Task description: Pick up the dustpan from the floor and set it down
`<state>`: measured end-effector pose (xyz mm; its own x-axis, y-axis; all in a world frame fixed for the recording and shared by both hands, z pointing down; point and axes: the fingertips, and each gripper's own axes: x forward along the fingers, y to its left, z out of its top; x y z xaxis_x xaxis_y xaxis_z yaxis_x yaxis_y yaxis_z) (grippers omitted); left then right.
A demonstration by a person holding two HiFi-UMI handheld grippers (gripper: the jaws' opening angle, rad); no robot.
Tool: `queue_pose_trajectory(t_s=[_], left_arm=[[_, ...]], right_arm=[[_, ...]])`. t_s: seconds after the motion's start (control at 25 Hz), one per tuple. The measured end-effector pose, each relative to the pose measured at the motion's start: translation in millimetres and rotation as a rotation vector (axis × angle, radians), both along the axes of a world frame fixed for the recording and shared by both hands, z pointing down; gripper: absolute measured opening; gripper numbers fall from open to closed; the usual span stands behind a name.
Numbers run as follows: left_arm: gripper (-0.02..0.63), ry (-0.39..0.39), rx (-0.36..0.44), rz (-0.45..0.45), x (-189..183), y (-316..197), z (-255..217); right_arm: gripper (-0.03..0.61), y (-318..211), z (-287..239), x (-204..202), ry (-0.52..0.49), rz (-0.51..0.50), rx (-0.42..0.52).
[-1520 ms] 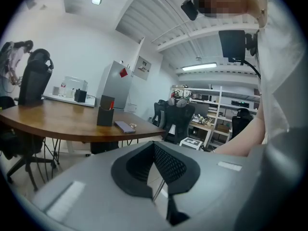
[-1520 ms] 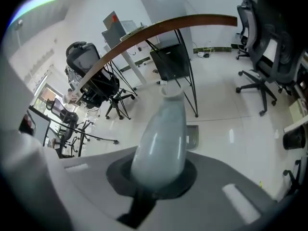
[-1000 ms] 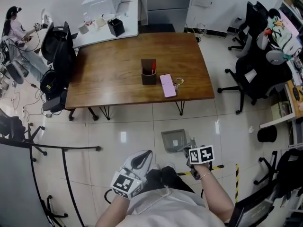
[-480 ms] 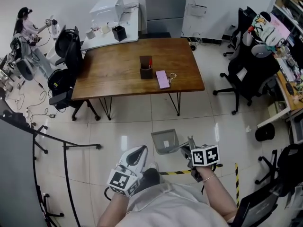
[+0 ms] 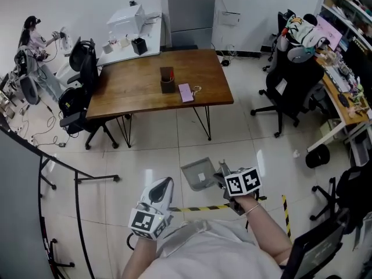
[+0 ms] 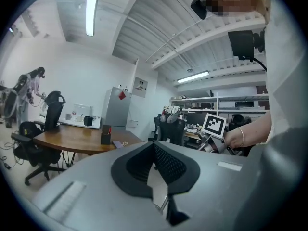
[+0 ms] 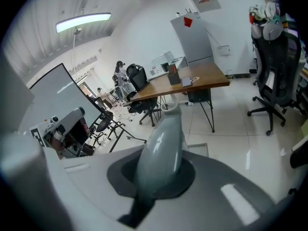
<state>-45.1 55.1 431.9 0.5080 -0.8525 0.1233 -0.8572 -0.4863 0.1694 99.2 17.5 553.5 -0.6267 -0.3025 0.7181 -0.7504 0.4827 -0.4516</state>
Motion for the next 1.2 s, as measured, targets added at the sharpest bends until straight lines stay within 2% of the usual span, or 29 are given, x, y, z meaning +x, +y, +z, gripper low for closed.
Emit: queue_pose_trajectory(t_s=[0.12, 0.32, 0.48, 0.64, 0.92, 1.2], left_arm=[[0.012, 0.003, 0.011, 0.018, 4, 6, -5], [0.012, -0.040, 0.045, 0.034, 1, 10, -11], [0.014, 0.017, 0.051, 0.028, -7, 12, -15], [0.014, 0.022, 0.045, 0.020, -13, 9, -14], [0.014, 0.015, 0.033, 0.010, -9, 4, -17], [0.014, -0.010, 0.019, -0.010, -13, -9, 2]], right_arm=[[0.002, 10, -4, 7, 0.005, 0.007, 0.006], [0.002, 16, -10, 12, 0.014, 0.030, 0.024], [0.002, 17, -16, 15, -0.005, 0.061, 0.033], [0.002, 14, -20, 16, -0.032, 0.086, 0.033], [0.002, 11, -20, 11, -0.053, 0.072, 0.038], [0.002, -12, -10, 3, -0.057, 0.041, 0.047]])
